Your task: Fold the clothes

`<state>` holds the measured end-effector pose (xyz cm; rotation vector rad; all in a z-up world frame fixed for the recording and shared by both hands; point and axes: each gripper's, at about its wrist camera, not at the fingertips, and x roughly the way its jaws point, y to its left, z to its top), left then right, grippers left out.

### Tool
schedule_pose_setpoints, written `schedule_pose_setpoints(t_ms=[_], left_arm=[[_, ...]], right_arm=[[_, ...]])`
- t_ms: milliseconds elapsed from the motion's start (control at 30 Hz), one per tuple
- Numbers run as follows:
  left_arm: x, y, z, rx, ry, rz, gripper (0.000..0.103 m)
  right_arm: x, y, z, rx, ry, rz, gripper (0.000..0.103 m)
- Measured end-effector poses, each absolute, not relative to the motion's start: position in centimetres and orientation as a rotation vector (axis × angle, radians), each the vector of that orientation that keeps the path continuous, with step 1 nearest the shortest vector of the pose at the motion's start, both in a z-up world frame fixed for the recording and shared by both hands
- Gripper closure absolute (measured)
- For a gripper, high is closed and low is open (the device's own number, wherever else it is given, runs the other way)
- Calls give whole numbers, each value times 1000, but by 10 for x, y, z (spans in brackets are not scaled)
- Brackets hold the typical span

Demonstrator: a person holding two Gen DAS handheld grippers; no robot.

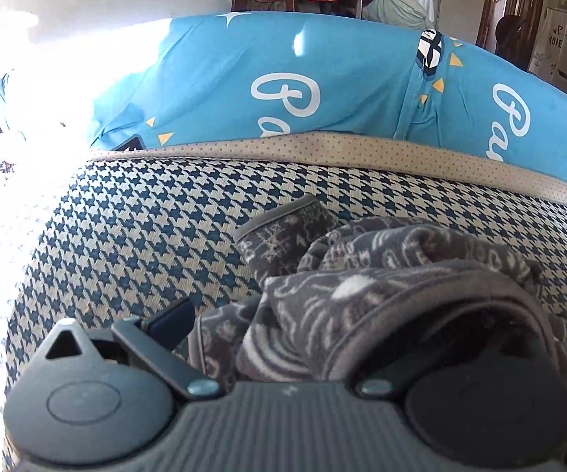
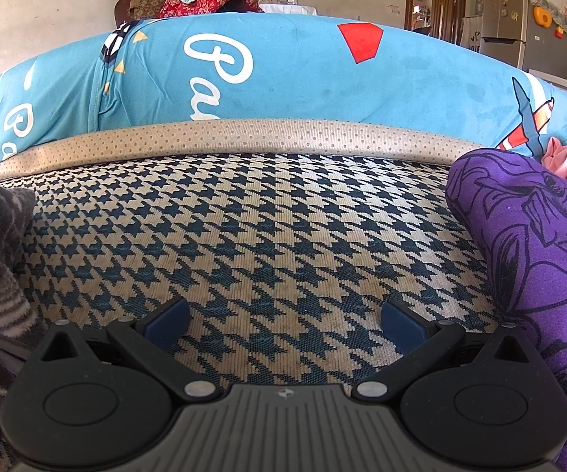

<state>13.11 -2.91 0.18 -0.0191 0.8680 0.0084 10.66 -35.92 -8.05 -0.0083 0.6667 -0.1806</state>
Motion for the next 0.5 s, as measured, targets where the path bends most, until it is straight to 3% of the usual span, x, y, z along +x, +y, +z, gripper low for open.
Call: schedule_pose_setpoints(t_ms=[233,500], left_arm=[[149,-22,-6,-52,870,48,0],[152,-21,-7,-38,867,63,0]], right_arm=[[100,-340,-64,35,743,-212,0],[63,-292,9,155,526,49,0]])
